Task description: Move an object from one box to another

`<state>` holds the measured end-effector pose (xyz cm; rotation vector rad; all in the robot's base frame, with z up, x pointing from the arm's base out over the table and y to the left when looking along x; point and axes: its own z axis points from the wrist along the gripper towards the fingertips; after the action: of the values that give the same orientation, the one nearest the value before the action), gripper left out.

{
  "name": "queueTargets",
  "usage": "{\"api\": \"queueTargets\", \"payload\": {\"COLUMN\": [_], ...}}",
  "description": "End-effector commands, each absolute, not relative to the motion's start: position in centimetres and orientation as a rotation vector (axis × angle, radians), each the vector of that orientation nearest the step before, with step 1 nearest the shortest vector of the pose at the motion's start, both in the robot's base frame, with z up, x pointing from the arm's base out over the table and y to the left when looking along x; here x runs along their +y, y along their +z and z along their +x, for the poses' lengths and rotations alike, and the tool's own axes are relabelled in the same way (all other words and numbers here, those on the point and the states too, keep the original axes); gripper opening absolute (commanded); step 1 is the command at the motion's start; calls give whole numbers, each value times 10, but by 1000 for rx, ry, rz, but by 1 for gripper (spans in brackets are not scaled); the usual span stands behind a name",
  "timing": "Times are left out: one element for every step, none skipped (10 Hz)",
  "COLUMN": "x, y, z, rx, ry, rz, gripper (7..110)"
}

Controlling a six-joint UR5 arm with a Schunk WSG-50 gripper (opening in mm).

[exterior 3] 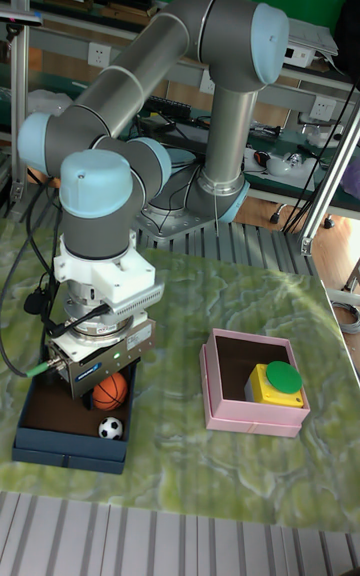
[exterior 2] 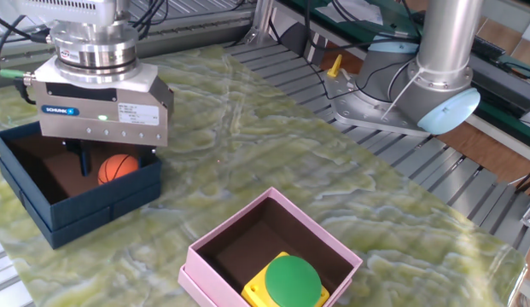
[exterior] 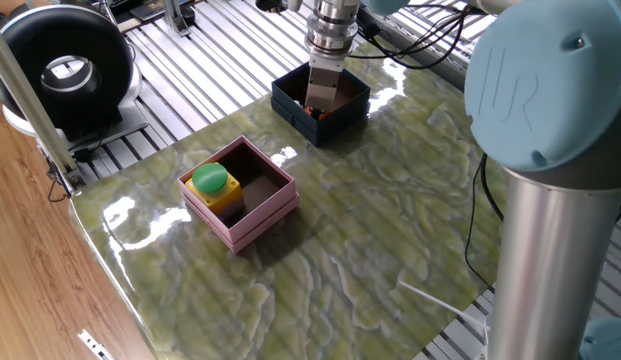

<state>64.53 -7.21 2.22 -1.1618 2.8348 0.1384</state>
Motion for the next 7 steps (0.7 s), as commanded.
{"api": "queueTargets", "payload": {"x": [-71,-71,-73,-79,-82,-83,-81], "y": [16,14,14,14,14,13,11], "z": [649,651,651,650,649,649,650], "rx": [2820,2813,2814,2812,2813,2811,2805], "ry": [145,138,127,102,88,81,84], "rz": [-1165,-1169,-1175,-1203,-1220,-1229,-1234], "gripper": [66,66,66,66,66,66,66]}}
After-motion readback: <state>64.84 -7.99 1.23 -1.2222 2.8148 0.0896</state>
